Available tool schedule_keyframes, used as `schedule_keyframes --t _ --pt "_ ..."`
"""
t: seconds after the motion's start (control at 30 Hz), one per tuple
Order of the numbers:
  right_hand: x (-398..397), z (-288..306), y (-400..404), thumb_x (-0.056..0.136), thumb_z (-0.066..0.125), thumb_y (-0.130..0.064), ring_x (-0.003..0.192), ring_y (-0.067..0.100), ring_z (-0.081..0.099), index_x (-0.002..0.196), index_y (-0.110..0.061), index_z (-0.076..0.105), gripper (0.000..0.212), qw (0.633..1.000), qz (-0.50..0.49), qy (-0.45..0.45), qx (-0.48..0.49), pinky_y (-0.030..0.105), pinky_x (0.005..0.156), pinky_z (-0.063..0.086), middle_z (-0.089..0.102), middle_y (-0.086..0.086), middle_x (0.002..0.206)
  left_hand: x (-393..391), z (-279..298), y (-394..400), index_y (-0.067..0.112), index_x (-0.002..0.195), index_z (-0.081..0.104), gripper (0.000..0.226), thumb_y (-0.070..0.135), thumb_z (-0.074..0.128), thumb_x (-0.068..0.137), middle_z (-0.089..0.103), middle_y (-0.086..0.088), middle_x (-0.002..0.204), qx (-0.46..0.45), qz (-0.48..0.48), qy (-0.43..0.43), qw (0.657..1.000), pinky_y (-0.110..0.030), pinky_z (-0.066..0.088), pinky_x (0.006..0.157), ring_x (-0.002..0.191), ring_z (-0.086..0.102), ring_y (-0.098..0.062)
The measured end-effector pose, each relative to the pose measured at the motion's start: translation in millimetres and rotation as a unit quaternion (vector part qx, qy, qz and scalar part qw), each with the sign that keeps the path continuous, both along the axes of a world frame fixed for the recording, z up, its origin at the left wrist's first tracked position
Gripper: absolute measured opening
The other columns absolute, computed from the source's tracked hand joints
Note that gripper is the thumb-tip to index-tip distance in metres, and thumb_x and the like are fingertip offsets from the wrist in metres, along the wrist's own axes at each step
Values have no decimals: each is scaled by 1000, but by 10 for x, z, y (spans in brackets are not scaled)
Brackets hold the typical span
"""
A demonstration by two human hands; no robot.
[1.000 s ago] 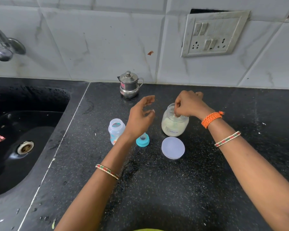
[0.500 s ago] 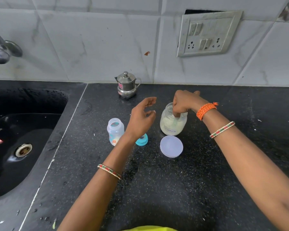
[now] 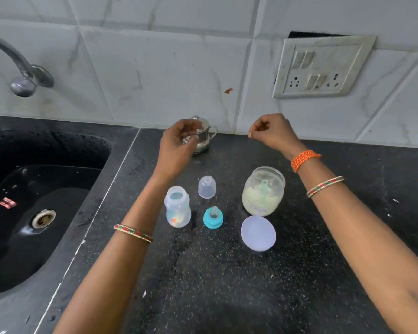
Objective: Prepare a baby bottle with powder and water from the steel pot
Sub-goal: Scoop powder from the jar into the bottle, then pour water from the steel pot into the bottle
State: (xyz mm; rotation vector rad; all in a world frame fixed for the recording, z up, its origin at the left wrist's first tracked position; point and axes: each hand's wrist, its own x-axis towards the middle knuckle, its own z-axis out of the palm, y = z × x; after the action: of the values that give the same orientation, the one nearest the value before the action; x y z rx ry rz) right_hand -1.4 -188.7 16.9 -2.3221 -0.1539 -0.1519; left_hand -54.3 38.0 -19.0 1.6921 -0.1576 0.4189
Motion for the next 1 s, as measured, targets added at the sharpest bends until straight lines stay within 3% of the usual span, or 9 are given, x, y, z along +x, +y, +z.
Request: schedule_keyframes --t 0.17,0.27,0.33,0.43,0.5,0.6,0.8,0.93,1.0 --pt "713 -376 236 83 70 -11 100 18 58 110 -11 63 28 991 55 102 74 26 72 51 61 7 103 338 -131 340 16 97 65 30 -6 53 82 67 10 90 14 57 41 997 -25 50 82 76 60 4" --pt "1059 -533 423 84 71 -17 107 20 56 124 -10 56 44 981 84 157 75 31 79 53 56 9 115 491 -311 496 15 98 64 27 -5 54 83 66 10 90 24 66 80 994 -24 48 80 73 59 7" --pt "1237 -613 557 83 73 -20 106 20 57 118 -9 60 39 978 106 167 63 33 84 54 57 9 114 558 -446 569 14 99 64 27 -4 55 83 66 8 91 30 66 108 992 -27 49 81 77 60 2" --pt "1387 -729 688 80 75 -20 92 22 62 83 -14 63 14 979 131 156 17 40 88 56 63 7 91 619 -627 616 13 101 62 29 -8 53 83 65 3 94 25 58 137 989 -33 50 84 85 60 -10" --pt "1412 -780 700 81 75 -14 88 23 63 75 -14 59 17 974 140 172 42 35 84 58 62 6 81 670 -712 608 10 105 60 28 -8 55 84 63 -1 95 23 45 160 986 -29 50 80 83 58 -13" --pt "1355 -798 687 82 72 -7 89 21 63 74 -10 58 16 964 141 190 123 24 76 59 60 7 81 735 -730 550 11 121 50 40 4 64 85 55 -7 113 48 1 208 977 -23 49 79 87 56 -13" --pt "1086 -562 610 83 70 -3 87 22 66 77 -10 60 13 966 159 163 123 36 84 58 64 7 79 793 -489 481 16 144 27 83 27 75 77 43 -3 142 119 -64 212 968 -35 35 108 131 40 -15" --pt "696 -263 558 86 66 -3 74 15 69 78 -8 60 10 955 196 140 174 27 72 60 67 8 75 625 -283 495 18 149 11 105 32 79 71 44 3 141 68 -118 208 969 -31 36 107 128 44 -11" --pt "467 -116 556 87 63 -3 67 9 69 78 -9 60 12 946 198 114 232 23 66 60 70 1 69 441 -157 525 19 144 26 97 30 83 67 55 6 129 27 -153 180 971 -26 45 98 117 55 -8"
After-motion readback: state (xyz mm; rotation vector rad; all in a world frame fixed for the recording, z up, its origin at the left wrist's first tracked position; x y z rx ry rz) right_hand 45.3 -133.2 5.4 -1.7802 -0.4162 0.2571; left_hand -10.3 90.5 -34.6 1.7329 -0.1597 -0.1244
